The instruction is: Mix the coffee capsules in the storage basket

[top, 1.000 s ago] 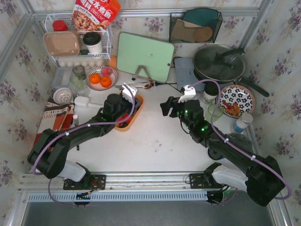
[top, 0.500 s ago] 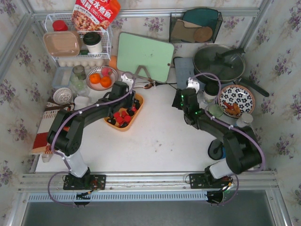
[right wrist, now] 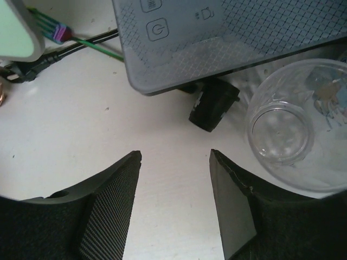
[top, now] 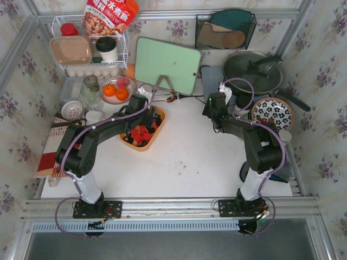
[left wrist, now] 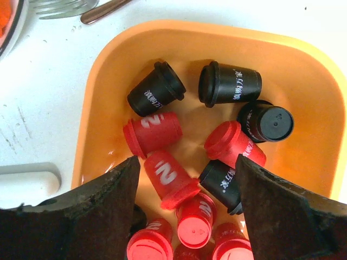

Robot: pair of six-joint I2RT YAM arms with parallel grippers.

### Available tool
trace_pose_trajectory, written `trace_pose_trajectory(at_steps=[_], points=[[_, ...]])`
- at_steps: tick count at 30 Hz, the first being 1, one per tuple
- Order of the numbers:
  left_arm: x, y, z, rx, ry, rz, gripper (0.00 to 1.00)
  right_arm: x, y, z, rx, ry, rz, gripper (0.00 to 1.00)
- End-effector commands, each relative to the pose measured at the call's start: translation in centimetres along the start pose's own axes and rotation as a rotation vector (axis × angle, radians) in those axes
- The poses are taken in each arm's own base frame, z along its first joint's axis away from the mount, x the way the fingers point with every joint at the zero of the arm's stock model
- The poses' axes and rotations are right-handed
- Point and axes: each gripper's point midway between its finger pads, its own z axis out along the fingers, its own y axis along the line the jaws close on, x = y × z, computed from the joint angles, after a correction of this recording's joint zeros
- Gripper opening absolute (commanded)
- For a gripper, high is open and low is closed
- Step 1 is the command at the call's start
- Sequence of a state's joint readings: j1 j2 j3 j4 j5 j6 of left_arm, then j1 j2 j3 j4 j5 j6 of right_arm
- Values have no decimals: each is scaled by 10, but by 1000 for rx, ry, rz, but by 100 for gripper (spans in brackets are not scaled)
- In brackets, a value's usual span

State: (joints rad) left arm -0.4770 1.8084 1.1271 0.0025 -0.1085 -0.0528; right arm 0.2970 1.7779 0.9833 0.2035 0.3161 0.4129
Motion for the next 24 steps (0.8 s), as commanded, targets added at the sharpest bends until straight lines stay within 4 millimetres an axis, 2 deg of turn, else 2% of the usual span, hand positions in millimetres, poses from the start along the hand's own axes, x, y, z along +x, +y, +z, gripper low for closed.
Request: trace_pose_trajectory(at_steps=[1,8,15,24], points=[[-9,3,-7,-11,-27,-10,75,-10,-7,9,50,-37,22,62],[-25,3,-27,-4,-105,-29,75,-11,-18,19,111,-61,34,60],[-44,-3,-55,24,-207,-31,75,-11,-23,30,146,-67,37,59],[-47,-14,-67,53,-236,-13,75,-8,-28,47,174,-32,69,56]])
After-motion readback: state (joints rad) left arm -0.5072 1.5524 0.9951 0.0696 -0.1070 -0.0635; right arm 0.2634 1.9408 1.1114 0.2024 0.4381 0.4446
